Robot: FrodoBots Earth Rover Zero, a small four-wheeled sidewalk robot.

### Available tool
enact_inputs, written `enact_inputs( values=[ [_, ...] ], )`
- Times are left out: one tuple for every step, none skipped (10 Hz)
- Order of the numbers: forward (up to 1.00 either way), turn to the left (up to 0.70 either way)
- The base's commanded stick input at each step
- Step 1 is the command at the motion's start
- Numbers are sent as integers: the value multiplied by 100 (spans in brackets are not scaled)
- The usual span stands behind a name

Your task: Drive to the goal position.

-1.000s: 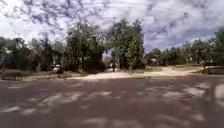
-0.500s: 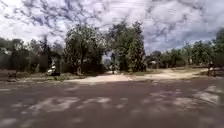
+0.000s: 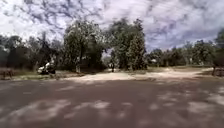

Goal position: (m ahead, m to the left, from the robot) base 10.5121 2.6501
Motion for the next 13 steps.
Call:
enact_inputs(
  values=[
    [85, 0],
    [85, 0],
    [85, 0],
    [85, 0],
    [85, 0],
    [85, 0],
    [85, 0],
    [85, 0],
    [85, 0],
    [85, 0],
    [85, 0],
    [85, 15],
    [85, 33]
  ],
)
